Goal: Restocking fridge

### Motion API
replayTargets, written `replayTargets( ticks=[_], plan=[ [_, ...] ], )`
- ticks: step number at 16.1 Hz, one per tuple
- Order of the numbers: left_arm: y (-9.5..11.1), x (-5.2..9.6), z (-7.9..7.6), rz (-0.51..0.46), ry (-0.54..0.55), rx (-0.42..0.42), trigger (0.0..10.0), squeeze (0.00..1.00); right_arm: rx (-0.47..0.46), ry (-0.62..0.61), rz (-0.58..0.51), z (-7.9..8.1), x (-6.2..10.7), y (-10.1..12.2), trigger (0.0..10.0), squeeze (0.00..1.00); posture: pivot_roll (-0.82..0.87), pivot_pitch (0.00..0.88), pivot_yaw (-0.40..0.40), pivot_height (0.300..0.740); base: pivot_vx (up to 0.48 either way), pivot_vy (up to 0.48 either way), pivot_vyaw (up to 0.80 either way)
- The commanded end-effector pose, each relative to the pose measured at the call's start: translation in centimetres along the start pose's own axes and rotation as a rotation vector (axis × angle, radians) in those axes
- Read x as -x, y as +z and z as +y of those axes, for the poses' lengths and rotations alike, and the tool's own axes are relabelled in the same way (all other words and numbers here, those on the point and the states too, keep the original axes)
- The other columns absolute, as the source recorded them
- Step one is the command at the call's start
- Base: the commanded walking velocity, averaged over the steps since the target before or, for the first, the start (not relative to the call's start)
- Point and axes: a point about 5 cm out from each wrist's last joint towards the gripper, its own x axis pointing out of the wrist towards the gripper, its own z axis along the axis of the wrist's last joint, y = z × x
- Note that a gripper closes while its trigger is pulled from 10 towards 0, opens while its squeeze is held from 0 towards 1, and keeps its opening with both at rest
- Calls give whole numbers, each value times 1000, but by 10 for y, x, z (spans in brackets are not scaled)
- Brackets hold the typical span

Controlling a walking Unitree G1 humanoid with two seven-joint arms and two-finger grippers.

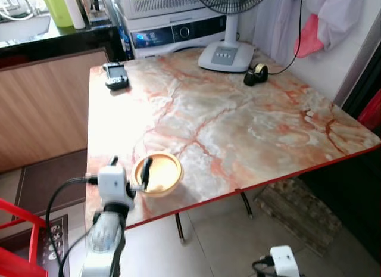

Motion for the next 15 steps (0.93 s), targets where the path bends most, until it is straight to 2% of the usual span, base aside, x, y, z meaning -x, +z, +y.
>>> replayTargets(
  ticks=[1,2,4,7,8,10,11,12,13,15],
  plan=[
    [0,3,2,11,5,-2,10000,0,17,12,1,3,0,-3,10000,0,-17,66,31,740,0,0,0],
    [-4,6,4,41,32,13,10000,0,21,14,1,4,0,-4,10000,0,-20,75,33,740,0,0,0],
    [-10,12,14,107,137,161,10000,0,35,13,6,4,1,-8,10000,0,-24,90,37,740,0,0,0],
    [-10,6,21,132,132,275,10000,0,16,4,15,2,2,-11,10000,0,-18,103,30,740,0,0,0],
    [-10,3,21,129,123,298,10000,192,16,5,15,2,2,-11,10000,0,-22,104,26,740,0,0,0],
    [-6,-1,18,121,116,389,10000,827,17,5,13,1,2,-11,10000,0,-26,104,23,740,0,0,0],
    [-5,-6,15,124,93,435,10000,761,18,4,11,1,2,-11,10000,0,-30,103,21,740,0,0,0],
    [-3,-10,12,125,60,457,10000,490,19,2,10,0,2,-11,10000,0,-30,103,21,740,0,0,0],
    [-1,-14,9,125,36,470,10000,0,19,0,9,0,2,-11,10000,0,-42,101,17,740,0,0,0],
    [-1,-17,5,127,7,507,10000,0,22,-4,9,-1,2,-11,10000,0,-47,101,14,740,0,0,0]
  ],
)
